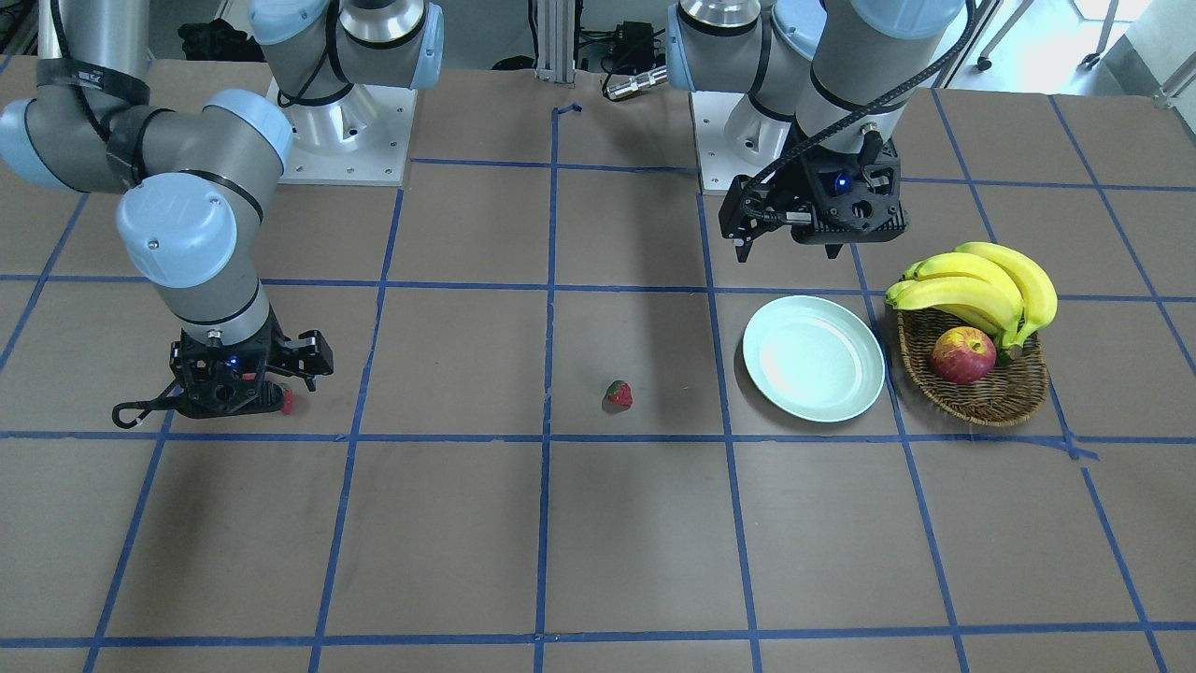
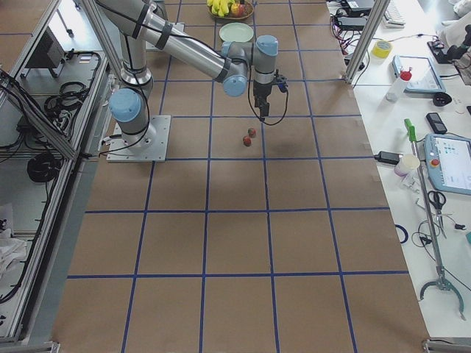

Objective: Collect all strawberries into plate
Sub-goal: 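Move the right gripper to the pair of strawberries and lower it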

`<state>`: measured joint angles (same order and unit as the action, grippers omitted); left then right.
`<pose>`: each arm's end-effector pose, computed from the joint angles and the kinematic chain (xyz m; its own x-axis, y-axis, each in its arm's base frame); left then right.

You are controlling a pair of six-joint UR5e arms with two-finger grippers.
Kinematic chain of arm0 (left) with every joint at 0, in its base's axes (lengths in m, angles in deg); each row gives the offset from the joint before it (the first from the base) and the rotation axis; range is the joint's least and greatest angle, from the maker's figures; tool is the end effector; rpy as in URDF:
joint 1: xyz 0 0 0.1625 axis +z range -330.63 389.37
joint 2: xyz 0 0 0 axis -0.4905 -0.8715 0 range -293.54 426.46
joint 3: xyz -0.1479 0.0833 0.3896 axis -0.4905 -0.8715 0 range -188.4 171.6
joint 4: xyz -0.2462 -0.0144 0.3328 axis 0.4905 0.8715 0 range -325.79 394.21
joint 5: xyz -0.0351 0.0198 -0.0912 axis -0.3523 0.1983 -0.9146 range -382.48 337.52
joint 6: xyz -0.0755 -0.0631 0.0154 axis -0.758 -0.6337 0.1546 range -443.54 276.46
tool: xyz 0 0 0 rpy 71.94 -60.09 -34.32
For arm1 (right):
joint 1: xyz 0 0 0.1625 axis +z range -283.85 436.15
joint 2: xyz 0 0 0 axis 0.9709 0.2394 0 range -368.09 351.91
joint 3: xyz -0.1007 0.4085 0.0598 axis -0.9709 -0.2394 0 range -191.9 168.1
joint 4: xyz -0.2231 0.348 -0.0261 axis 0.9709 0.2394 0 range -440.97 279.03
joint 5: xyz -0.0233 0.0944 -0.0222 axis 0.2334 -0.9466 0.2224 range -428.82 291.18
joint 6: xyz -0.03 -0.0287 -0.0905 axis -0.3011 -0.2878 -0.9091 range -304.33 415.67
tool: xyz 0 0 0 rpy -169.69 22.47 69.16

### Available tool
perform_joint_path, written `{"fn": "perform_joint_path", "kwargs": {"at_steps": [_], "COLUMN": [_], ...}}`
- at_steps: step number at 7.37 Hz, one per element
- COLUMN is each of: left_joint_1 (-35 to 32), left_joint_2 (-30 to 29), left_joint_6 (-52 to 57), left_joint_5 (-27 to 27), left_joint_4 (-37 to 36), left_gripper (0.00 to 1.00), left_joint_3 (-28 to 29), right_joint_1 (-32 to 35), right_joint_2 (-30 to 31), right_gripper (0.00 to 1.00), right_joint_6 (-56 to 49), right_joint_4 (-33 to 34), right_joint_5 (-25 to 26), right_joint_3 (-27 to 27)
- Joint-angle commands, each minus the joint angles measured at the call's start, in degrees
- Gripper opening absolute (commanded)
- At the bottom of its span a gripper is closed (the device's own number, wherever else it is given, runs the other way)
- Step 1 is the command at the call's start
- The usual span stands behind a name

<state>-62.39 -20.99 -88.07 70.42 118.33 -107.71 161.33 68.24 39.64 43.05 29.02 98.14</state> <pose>-0.1425 -0.4645 0.4399 -0.9975 -0.0475 -0.0517 -0.0482 0.9988 0.0112 0.0751 -0.5350 0.2596 -0.9719 -0.1945 0.1327 -0.1918 0.9809 0.0327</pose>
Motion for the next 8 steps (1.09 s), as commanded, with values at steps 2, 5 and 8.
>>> {"fn": "perform_joint_path", "kwargs": {"at_steps": [2,5,8], "left_joint_1": [0.09,0.0,0.0], "left_joint_2": [-0.01,-0.01,-0.1], "left_joint_6": [-0.04,0.04,0.04], "left_joint_5": [0.0,0.08,0.0], "left_joint_4": [-0.01,0.08,-0.1], "left_gripper": [1.0,1.0,1.0], "left_joint_3": [0.0,0.0,0.08], "right_joint_1": [-0.19,-0.19,-0.28], "right_joint_2": [-0.56,-3.88,-5.66], "right_gripper": [1.0,1.0,0.93], "right_joint_6": [-0.59,-0.85,-2.52], "right_joint_4": [4.1,10.06,14.06], "right_joint_5": [-0.63,-0.46,-0.11], "right_joint_3": [3.59,5.01,5.62]}}
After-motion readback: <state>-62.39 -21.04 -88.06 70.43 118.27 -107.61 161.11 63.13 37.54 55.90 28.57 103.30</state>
